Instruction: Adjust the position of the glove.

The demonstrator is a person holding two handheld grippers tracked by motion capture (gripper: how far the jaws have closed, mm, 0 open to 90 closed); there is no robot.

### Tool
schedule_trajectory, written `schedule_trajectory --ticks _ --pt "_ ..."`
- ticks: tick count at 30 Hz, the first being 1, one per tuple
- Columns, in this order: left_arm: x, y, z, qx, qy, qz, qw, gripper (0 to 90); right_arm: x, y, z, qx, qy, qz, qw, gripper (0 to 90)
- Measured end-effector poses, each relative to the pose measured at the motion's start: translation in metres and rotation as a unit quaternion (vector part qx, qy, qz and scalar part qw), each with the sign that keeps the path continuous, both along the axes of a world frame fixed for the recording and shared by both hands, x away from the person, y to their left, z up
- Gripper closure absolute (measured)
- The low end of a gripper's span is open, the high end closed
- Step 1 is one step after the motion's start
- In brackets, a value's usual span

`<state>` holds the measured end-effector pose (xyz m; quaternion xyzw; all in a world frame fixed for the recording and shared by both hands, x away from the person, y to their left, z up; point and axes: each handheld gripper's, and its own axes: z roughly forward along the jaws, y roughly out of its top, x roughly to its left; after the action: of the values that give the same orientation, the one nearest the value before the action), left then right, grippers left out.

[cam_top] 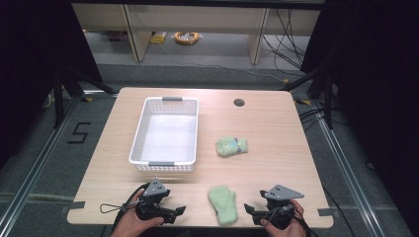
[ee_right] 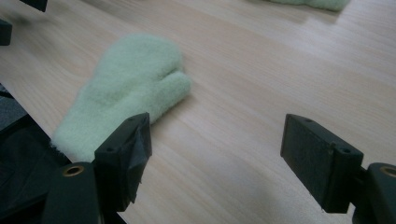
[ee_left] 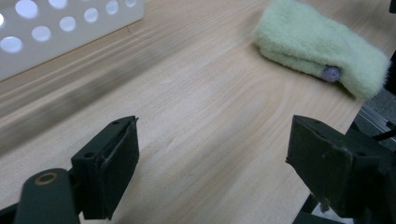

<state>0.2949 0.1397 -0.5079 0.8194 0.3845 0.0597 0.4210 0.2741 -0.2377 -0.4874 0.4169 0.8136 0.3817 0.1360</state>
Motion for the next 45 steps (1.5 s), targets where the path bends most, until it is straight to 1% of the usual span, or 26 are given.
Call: schedule_trajectory --ticks 2,3,5,9,10,11,13,14,15,17,18,19,20,21,22,24,25,27,29,30,32,34,35,36,38,45 --pt "0.000 -0.001 0.000 -0.001 -0.001 0.001 1.0000 16.5 -0.001 0.000 0.000 0.000 0.003 0.000 1.0000 25.3" --pt "0.001 0.001 0.001 0.008 -0.003 -0.007 0.9999 16.5 -0.001 0.000 0.000 0.002 0.002 0.000 1.0000 25.3" --pt "0.001 0.000 0.001 0.009 -0.002 -0.009 0.9999 16.7 -0.001 0.001 0.002 -0.001 0.000 -0.002 1.0000 25.9" --pt "0.001 -0.001 0.001 -0.001 -0.007 -0.001 1.0000 16.5 -0.003 0.002 0.002 0.008 0.004 -0.001 1.0000 28.7" --pt "0.002 -0.001 0.002 -0.001 -0.004 -0.003 1.0000 16.5 -0.002 0.002 0.002 0.001 -0.004 0.005 1.0000 30.1" --pt "0.003 -0.004 0.002 -0.013 -0.009 0.006 0.9998 16.5 -0.002 0.003 0.001 0.006 -0.004 0.010 0.9999 31.2" --pt "0.005 -0.005 0.003 -0.018 -0.013 0.007 0.9997 16.5 -0.003 0.003 0.003 0.010 -0.002 0.012 0.9999 34.9" --pt "0.006 -0.005 0.005 -0.008 -0.008 -0.006 0.9999 16.5 -0.005 0.004 0.003 0.008 -0.006 0.009 0.9999 36.0" --pt "0.005 -0.008 0.005 -0.016 -0.014 0.000 0.9998 16.5 -0.005 0.005 0.004 0.007 -0.004 0.015 0.9999 37.6" --pt "0.006 -0.009 0.006 -0.015 -0.013 -0.008 0.9998 16.4 -0.006 0.007 0.005 0.010 -0.015 0.027 0.9995 40.0" --pt "0.005 -0.013 0.007 -0.023 -0.012 -0.006 0.9997 16.4 -0.006 0.007 0.005 0.010 -0.015 0.027 0.9995 40.0" --pt "0.006 -0.015 0.008 -0.018 -0.022 -0.014 0.9995 16.5 -0.008 0.008 0.007 0.007 -0.014 0.025 0.9996 41.6" --pt "0.007 -0.017 0.010 -0.016 -0.020 -0.017 0.9995 18.9 -0.009 0.010 0.007 0.014 -0.015 0.039 0.9990 45.8" --pt "0.009 -0.020 0.011 -0.024 -0.023 -0.020 0.9993 18.9 -0.009 0.010 0.007 0.014 -0.015 0.039 0.9990 45.8" --pt "0.011 -0.024 0.014 -0.021 -0.029 -0.027 0.9990 19.7 -0.012 0.012 0.009 0.009 -0.016 0.037 0.9992 47.1" --pt "0.015 -0.034 0.018 -0.021 -0.039 -0.044 0.9981 22.8 -0.015 0.017 0.008 0.015 -0.020 0.040 0.9989 50.9" --pt "0.016 -0.037 0.019 -0.027 -0.044 -0.045 0.9976 24.3 -0.017 0.019 0.008 0.021 -0.017 0.036 0.9990 51.1" --pt "0.020 -0.044 0.021 -0.029 -0.038 -0.049 0.9976 26.7 -0.018 0.023 0.006 0.016 -0.016 0.046 0.9987 53.7" --pt "0.022 -0.048 0.022 -0.031 -0.041 -0.053 0.9973 28.6 -0.018 0.025 0.005 0.013 -0.013 0.049 0.9986 54.6" --pt "0.027 -0.053 0.023 -0.030 -0.035 -0.068 0.9966 32.4 -0.020 0.030 0.003 0.006 -0.002 0.057 0.9983 56.2" --pt "0.030 -0.055 0.024 -0.028 -0.038 -0.071 0.9964 34.7 -0.021 0.033 0.001 0.005 0.003 0.059 0.9983 56.8" --pt "0.034 -0.061 0.023 -0.029 -0.033 -0.076 0.9962 35.5 -0.022 0.037 -0.001 0.002 0.005 0.060 0.9982 58.1" --pt "0.039 -0.066 0.022 -0.026 -0.022 -0.085 0.9958 37.7 -0.021 0.038 -0.003 -0.002 0.002 0.061 0.9982 58.7" --pt "0.041 -0.069 0.021 -0.028 -0.014 -0.083 0.9961 38.5 -0.021 0.038 -0.003 -0.005 0.003 0.065 0.9979 58.8" --pt "0.043 -0.071 0.020 -0.030 -0.013 -0.092 0.9952 40.5 -0.022 0.040 -0.005 -0.002 0.003 0.065 0.9979 59.3" --pt "0.055 -0.089 0.014 -0.015 -0.002 -0.112 0.9936 44.9 -0.024 0.048 -0.009 -0.005 0.012 0.072 0.9973 59.7"
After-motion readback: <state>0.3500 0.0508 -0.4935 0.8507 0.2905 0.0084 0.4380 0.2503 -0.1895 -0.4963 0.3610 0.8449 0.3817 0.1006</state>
